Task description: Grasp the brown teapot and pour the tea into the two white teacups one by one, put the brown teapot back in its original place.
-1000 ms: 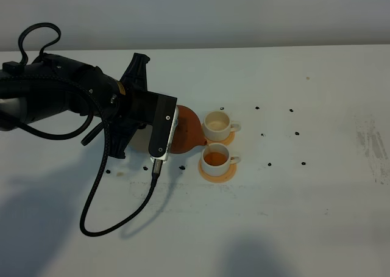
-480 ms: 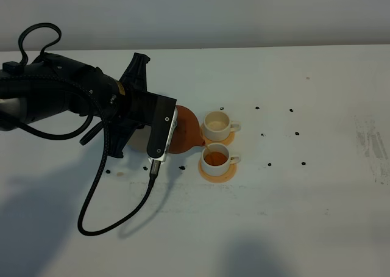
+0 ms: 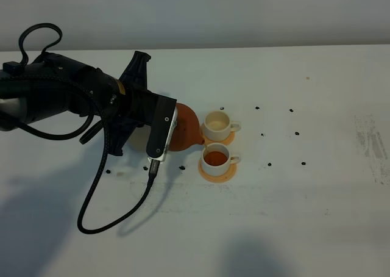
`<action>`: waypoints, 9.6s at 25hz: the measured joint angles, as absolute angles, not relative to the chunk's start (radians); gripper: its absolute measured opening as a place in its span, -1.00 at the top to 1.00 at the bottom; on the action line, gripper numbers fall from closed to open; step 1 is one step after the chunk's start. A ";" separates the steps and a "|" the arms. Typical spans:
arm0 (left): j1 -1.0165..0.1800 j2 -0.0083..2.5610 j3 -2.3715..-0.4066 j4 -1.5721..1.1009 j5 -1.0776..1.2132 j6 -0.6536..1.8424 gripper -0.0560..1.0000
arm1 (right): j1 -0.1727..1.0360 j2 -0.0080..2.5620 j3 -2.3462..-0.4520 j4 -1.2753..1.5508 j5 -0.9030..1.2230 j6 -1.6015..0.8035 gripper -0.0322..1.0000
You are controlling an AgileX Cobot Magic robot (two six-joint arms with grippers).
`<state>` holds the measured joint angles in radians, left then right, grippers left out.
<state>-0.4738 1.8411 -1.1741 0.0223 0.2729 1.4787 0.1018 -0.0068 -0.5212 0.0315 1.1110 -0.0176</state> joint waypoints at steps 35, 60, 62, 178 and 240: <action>-0.478 1.841 -1.174 0.040 0.218 1.556 0.73 | 0.102 -0.007 -0.521 0.031 1.111 -0.018 -0.12; -0.489 1.841 -1.174 0.047 0.196 1.573 0.73 | 0.102 -0.007 -0.521 0.031 1.111 -0.018 -0.12; -0.489 1.841 -1.174 0.047 0.196 1.576 0.73 | 0.102 -0.007 -0.521 0.031 1.111 -0.018 -0.12; -0.453 1.801 -0.875 -0.387 0.286 0.666 0.73 | 0.102 -0.007 -0.521 0.031 1.111 -0.018 -0.12; -0.410 2.012 -1.473 -0.084 0.458 1.171 0.73 | 0.102 -0.007 -0.521 0.031 1.111 -0.018 -0.12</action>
<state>-0.4103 2.0123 -1.4728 -0.0842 0.4581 1.1706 0.1018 -0.0068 -0.5212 0.0315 1.1110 -0.0176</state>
